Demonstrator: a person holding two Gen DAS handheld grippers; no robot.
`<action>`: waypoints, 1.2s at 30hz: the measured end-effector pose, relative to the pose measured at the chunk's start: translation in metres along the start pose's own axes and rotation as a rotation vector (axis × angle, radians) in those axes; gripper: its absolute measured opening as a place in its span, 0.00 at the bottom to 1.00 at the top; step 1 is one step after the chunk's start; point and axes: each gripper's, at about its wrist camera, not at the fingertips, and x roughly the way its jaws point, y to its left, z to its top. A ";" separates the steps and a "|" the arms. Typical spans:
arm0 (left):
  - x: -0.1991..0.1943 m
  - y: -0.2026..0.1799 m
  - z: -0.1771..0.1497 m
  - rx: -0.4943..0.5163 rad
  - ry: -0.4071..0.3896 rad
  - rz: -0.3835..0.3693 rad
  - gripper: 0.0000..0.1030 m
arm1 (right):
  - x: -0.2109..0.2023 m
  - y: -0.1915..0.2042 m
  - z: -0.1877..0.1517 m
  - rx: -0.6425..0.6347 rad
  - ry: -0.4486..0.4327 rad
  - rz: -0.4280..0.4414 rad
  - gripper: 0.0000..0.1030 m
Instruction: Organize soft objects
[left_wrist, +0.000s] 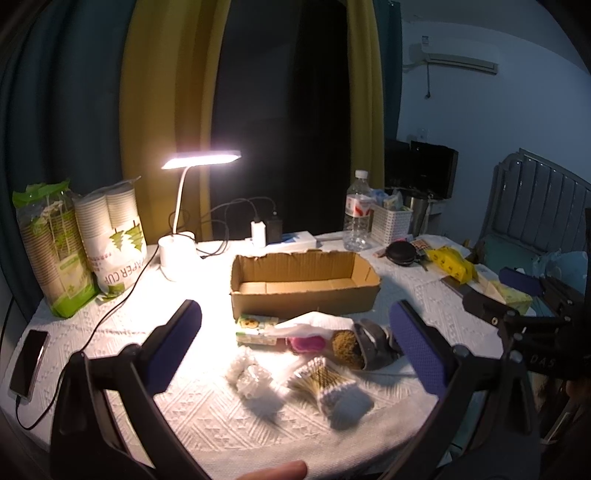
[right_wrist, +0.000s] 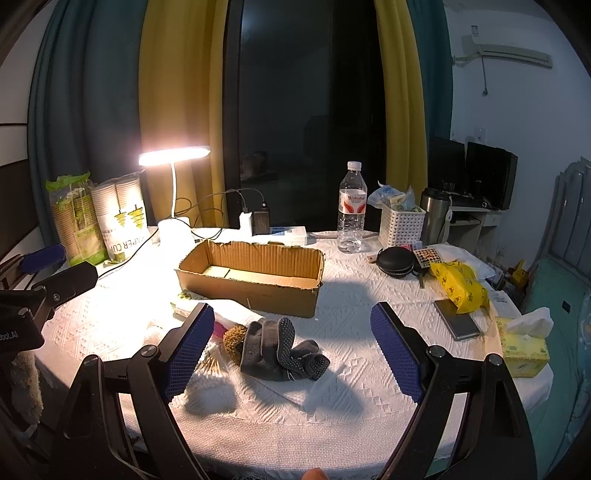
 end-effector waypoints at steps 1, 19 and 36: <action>0.000 0.000 0.000 0.001 -0.001 -0.001 1.00 | 0.000 0.000 0.000 0.000 0.000 0.000 0.86; 0.000 -0.005 -0.002 0.006 0.002 -0.005 1.00 | 0.004 0.000 -0.005 -0.003 0.011 0.004 0.86; 0.002 0.007 -0.004 -0.028 0.003 0.005 1.00 | 0.006 0.003 -0.005 -0.004 0.014 0.009 0.86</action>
